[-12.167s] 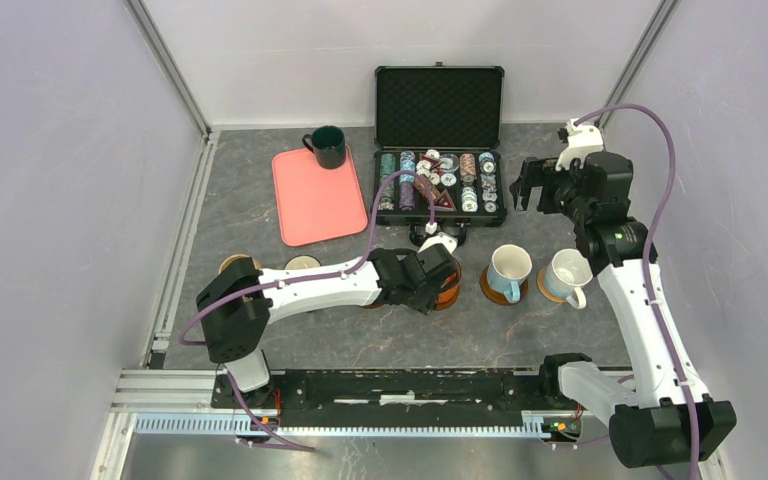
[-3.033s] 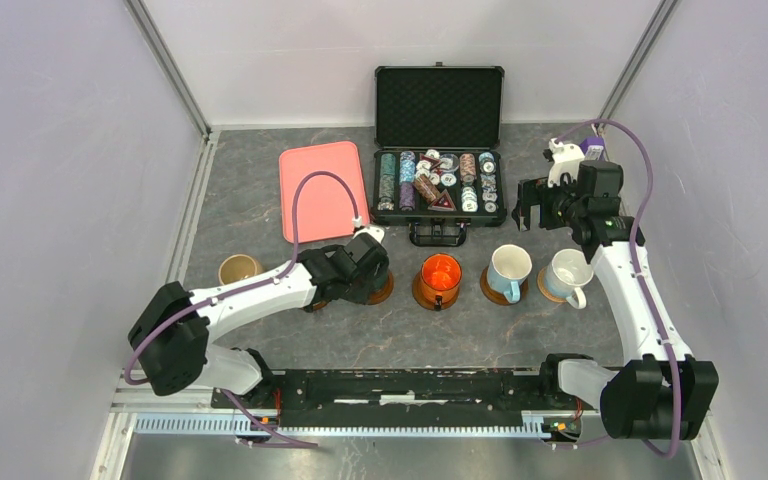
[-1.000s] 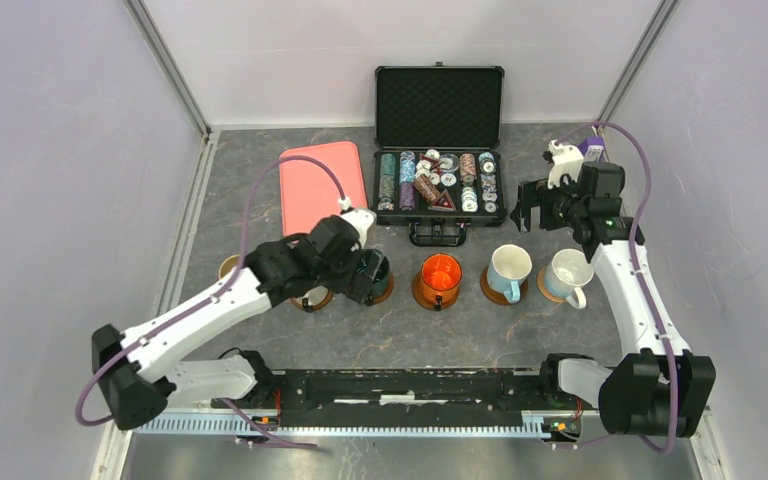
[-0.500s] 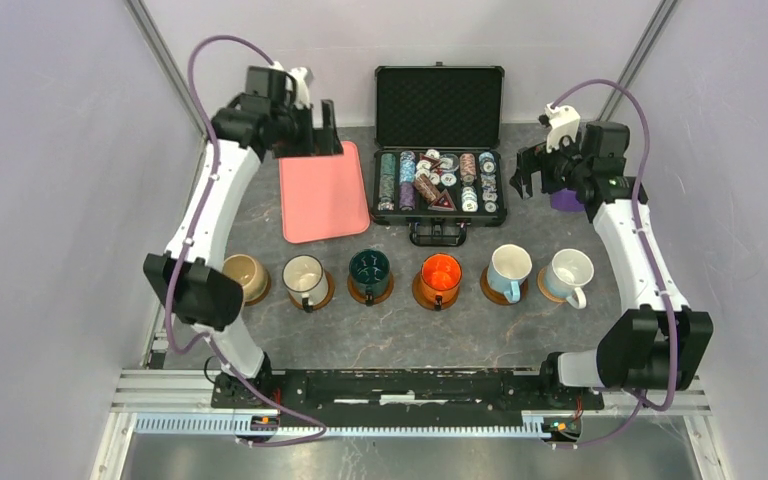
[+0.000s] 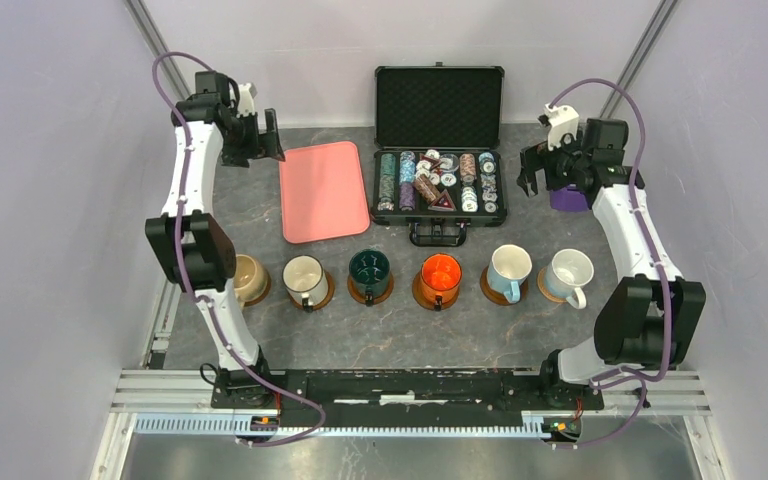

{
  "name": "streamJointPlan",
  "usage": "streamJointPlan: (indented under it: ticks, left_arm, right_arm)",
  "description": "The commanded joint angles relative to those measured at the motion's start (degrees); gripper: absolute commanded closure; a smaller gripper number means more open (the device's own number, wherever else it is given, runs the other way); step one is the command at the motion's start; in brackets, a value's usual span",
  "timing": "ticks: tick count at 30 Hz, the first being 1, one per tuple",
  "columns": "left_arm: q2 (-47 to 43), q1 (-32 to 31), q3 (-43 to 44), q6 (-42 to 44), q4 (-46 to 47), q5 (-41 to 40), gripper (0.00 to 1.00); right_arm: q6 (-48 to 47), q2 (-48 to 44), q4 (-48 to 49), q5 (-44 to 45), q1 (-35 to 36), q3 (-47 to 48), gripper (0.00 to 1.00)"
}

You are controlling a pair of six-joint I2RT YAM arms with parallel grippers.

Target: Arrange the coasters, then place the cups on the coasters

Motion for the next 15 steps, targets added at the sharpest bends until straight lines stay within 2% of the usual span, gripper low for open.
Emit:
streamJointPlan:
  ticks: [1,6,15]
  left_arm:
    - [2.61,0.79,-0.86,4.69,-0.21,-3.39,0.00]
    - [1.70,0.80,-3.72,3.93,3.01,-3.57,0.00]
    - [0.36,0.76,-1.99,1.37,4.81,-5.85,0.00]
  right_arm:
    - [-1.97,-0.01,2.19,1.58,-1.76,-2.96,0.02]
    - [-2.14,0.00,3.76,2.40,-4.19,-5.47,0.02]
    - [-1.31,0.35,5.53,2.41,-6.44,-6.16,0.02]
